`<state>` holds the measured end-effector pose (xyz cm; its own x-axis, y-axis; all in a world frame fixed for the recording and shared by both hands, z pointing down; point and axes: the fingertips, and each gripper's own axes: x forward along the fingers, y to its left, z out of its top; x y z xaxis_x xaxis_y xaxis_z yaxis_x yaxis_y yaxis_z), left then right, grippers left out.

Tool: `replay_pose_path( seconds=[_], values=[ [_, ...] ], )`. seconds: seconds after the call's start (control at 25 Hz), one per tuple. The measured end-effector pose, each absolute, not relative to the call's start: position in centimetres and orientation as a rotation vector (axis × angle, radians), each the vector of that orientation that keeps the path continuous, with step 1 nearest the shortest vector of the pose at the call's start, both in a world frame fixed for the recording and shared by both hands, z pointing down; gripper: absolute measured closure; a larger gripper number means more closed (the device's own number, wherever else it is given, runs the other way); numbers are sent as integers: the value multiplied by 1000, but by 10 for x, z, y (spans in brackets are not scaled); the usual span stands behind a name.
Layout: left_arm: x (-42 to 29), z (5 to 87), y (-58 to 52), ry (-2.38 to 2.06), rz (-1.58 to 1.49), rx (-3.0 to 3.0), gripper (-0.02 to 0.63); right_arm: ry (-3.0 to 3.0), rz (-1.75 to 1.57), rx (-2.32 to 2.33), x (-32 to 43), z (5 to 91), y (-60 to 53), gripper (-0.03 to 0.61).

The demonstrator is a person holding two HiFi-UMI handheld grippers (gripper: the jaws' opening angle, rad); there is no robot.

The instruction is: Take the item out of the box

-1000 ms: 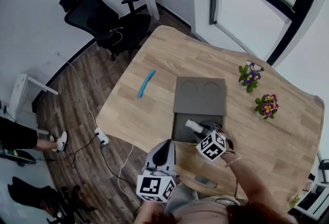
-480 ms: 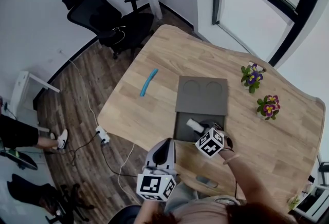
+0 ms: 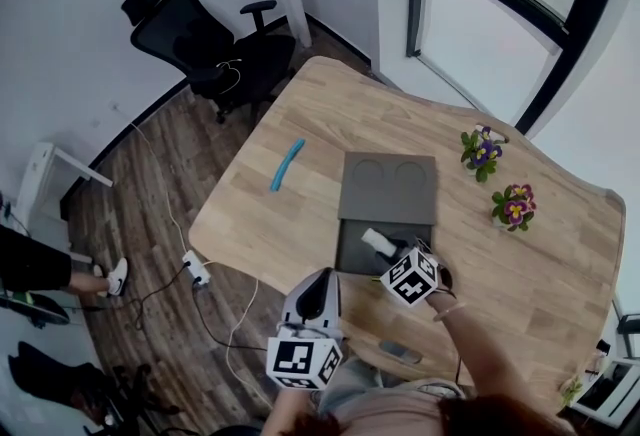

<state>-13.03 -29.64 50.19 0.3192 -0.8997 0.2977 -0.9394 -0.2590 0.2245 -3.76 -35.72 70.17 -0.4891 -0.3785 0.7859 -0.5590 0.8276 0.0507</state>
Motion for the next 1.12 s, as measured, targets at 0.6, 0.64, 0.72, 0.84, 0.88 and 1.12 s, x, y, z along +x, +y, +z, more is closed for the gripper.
replay_pose_path(
  seconds=[0.6, 0.64, 0.72, 0.84, 0.88, 1.12],
  values=[
    [-120, 480, -280, -1601, 120, 2303, 612, -2193, 248, 837, -24, 652, -344, 439],
    [-119, 479, -278, -1599, 121, 2310, 612, -2197, 247, 848, -23, 649, -342, 439],
    [-118, 475, -275, -1597, 123, 2322, 612, -2204, 249, 872, -21, 642, -339, 439],
    [-117, 471, -271, -1591, 121, 2335, 612, -2217, 258, 914, -19, 633, -335, 439],
    [-117, 470, -269, -1590, 119, 2340, 612, -2219, 262, 927, -18, 631, -333, 439],
    [-113, 459, -260, -1574, 113, 2378, 612, -2240, 279, 1002, -11, 613, -324, 439]
  ],
)
